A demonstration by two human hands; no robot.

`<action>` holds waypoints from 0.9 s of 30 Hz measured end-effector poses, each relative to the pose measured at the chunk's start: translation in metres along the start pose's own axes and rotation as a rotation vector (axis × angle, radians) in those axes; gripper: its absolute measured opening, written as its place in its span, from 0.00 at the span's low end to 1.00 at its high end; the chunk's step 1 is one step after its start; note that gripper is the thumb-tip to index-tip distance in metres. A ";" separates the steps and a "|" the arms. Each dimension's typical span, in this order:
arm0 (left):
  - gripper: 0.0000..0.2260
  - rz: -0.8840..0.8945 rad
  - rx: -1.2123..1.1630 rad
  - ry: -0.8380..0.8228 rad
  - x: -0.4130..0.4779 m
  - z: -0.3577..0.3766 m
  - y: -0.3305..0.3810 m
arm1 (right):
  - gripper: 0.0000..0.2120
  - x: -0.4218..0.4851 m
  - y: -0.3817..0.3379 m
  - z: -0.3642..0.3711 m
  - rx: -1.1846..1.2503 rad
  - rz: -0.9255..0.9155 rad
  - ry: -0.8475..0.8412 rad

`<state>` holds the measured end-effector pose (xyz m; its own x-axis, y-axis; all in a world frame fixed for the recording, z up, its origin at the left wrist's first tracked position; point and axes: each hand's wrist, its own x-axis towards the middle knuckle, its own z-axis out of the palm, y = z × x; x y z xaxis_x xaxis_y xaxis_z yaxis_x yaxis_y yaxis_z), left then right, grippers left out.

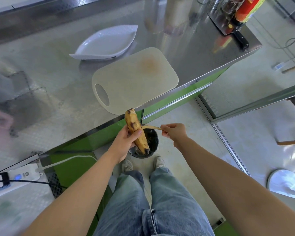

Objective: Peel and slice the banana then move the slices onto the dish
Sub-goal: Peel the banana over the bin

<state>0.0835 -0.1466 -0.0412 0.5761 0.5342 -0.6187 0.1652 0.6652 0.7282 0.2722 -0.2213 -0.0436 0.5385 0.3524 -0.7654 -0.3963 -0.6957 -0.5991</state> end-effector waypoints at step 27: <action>0.14 0.158 0.146 0.036 -0.002 0.000 0.011 | 0.11 -0.018 -0.037 0.002 -0.371 -0.456 -0.147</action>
<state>0.0843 -0.1404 -0.0323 0.5753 0.6461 -0.5016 0.1906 0.4905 0.8504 0.2753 -0.2004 -0.0079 0.4742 0.7309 -0.4909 0.1504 -0.6166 -0.7727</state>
